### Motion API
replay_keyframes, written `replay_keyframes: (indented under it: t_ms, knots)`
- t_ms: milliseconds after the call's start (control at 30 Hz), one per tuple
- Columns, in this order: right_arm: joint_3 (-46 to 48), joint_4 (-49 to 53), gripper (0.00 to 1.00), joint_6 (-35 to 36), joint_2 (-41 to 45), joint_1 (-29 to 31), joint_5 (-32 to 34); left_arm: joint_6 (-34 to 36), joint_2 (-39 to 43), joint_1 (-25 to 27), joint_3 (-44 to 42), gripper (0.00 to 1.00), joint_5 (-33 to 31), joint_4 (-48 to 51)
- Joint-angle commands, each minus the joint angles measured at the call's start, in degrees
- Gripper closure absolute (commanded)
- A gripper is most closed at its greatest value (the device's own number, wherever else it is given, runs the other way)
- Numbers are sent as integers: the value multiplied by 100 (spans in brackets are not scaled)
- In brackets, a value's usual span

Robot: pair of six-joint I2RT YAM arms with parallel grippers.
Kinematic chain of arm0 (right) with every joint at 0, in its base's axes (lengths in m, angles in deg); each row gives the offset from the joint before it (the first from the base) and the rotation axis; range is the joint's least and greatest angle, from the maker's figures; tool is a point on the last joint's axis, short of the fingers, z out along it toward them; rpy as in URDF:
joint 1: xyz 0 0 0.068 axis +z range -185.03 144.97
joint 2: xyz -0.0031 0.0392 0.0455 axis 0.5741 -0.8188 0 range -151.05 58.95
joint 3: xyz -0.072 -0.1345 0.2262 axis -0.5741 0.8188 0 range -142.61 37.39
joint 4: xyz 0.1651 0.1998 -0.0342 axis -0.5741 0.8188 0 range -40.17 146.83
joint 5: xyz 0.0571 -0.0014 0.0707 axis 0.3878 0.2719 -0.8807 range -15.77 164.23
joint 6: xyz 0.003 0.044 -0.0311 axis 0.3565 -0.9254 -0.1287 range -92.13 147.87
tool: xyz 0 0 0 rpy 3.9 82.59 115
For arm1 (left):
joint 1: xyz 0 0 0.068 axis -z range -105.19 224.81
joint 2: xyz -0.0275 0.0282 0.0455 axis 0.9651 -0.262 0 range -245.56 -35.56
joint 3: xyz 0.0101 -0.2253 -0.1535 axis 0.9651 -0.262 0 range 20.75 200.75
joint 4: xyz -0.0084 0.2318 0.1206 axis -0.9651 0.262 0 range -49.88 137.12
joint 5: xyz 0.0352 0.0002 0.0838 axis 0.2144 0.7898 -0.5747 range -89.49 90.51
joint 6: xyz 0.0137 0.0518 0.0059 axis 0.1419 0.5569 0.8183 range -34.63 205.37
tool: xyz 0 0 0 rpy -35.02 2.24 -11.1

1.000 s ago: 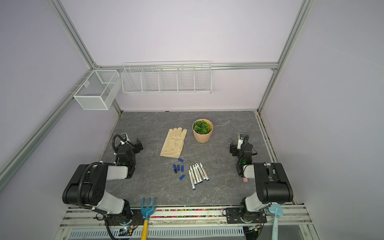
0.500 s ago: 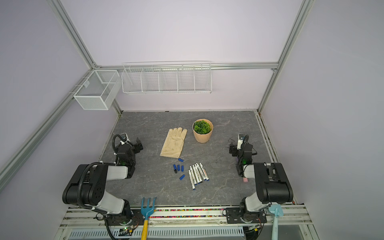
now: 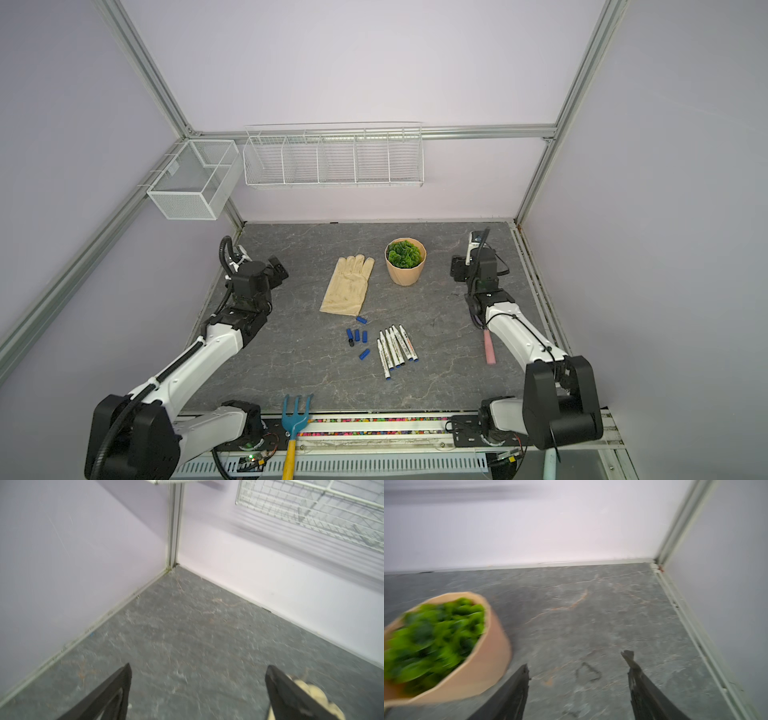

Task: Insert the pens into the pen caps
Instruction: 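Reach both grippers toward the white markers and grasp one marker with the right gripper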

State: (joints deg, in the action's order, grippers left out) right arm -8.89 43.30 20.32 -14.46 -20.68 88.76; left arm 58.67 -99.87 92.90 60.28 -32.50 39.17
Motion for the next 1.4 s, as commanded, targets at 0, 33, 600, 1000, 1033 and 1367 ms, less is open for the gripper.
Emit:
replay_keyframes:
  t_ms: [0, 33, 600, 1000, 1033, 1367]
  knots:
    - [-12, 1572, 24, -583, 449, 1009, 69, -1426, 183, 674, -279, 1, -206, 1510]
    - [-12, 1780, 25, -651, 510, 1220, 24, -1560, 212, 914, -335, 1, -219, 1608]
    - [-577, 3962, 51, -1321, -930, 2845, -978, -2730, -622, 2442, -55, 1, -186, 1951]
    - [-1063, 4066, 59, -1190, -1916, 2849, -1093, -2740, -384, 2445, -308, 1, -78, 1753]
    - [-1080, 4079, 60, -1195, -1969, 2848, -1052, -2739, -354, 2445, -335, 1, -77, 1712]
    - [-1112, 4017, 65, -1230, -2333, 2845, -855, -2683, -299, 2445, -404, 1, 91, 1524]
